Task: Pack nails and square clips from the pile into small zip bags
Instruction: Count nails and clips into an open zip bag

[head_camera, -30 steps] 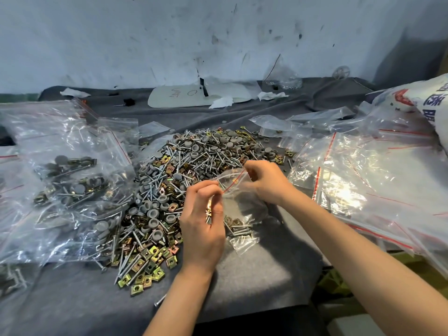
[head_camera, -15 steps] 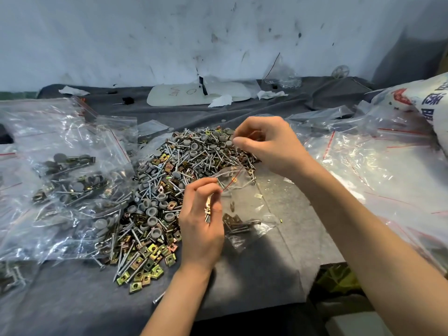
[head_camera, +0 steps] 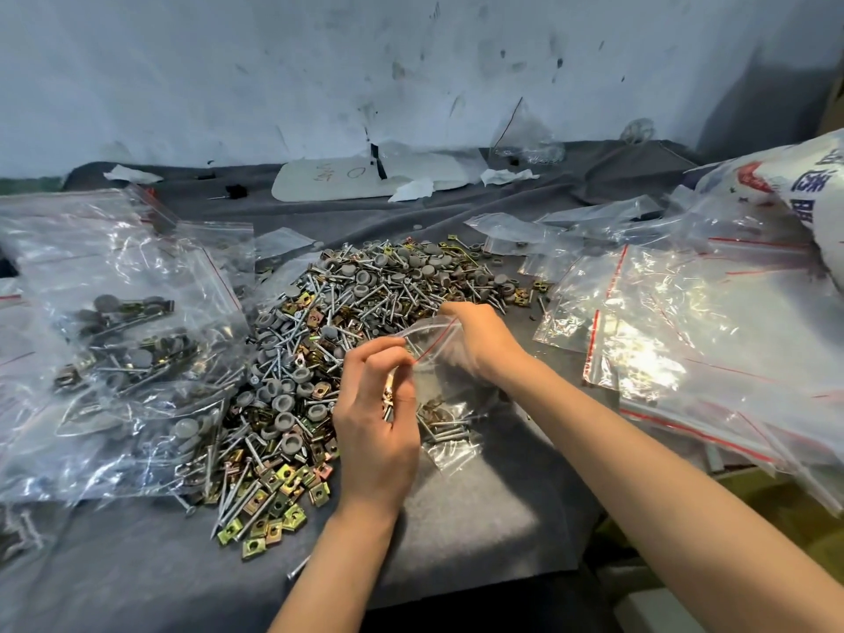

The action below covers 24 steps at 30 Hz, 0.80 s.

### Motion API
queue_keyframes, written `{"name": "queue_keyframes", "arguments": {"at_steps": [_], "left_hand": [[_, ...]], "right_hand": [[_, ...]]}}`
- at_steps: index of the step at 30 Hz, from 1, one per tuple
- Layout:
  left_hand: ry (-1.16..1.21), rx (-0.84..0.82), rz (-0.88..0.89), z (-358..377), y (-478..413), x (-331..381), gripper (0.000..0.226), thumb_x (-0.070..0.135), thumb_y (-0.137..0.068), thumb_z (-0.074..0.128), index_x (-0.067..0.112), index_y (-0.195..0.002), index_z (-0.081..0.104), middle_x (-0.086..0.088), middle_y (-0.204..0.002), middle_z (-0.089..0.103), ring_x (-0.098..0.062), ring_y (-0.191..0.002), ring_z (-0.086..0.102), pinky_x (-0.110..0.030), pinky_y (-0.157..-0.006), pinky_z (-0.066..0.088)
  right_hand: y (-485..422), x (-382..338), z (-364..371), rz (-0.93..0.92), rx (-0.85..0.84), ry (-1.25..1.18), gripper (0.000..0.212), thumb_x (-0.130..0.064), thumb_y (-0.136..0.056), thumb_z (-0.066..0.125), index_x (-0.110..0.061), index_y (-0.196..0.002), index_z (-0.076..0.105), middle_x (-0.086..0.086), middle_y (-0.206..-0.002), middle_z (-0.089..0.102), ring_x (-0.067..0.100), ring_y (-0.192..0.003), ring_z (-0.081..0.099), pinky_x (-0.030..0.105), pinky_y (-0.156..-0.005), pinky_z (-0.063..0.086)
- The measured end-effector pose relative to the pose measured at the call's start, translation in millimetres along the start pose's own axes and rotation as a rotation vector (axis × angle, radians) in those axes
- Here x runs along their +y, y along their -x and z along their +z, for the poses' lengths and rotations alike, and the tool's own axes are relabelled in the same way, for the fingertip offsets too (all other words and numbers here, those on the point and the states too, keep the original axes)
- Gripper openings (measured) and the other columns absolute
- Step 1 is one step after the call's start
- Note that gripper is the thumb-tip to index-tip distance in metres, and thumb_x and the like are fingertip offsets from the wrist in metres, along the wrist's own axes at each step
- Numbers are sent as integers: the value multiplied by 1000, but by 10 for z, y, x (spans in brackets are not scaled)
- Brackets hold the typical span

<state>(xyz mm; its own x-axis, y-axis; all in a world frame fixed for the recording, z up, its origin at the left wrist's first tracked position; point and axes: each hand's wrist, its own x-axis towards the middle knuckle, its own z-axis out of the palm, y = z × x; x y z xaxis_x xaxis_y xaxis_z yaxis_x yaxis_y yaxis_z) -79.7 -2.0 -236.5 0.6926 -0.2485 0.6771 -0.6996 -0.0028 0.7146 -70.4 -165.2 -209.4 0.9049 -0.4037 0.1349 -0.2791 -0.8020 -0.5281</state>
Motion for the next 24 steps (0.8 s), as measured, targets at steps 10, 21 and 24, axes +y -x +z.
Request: {"name": "queue_keyframes", "arguments": {"at_steps": [10, 21, 24], "left_hand": [[1, -6, -3, -1, 4, -3, 16, 18, -88, 46, 21, -100, 54, -4, -111, 56, -16, -98, 57, -39, -82, 52], [-19, 12, 38, 1, -6, -8, 14, 16, -90, 47, 19, -102, 55, 0, -111, 56, -14, -103, 57, -36, -84, 50], [-1, 3, 12, 7, 3, -11, 17, 16, -86, 46, 20, -100, 55, -2, -110, 56, -9, -100, 56, -31, -84, 50]], "right_hand": [[13, 77, -112, -69, -49, 82, 11, -4, -89, 59, -11, -97, 63, 4, -96, 65, 21, -90, 59, 32, -78, 50], [360, -483, -720, -343, -64, -485, 10, -14, -80, 75, -20, -79, 67, -11, -71, 65, 1, -65, 57, 14, -65, 45], [237, -313, -726, -246, 183, -517, 10, -19, -83, 71, -23, -76, 66, -16, -65, 63, -5, -60, 54, 11, -60, 41]]}}
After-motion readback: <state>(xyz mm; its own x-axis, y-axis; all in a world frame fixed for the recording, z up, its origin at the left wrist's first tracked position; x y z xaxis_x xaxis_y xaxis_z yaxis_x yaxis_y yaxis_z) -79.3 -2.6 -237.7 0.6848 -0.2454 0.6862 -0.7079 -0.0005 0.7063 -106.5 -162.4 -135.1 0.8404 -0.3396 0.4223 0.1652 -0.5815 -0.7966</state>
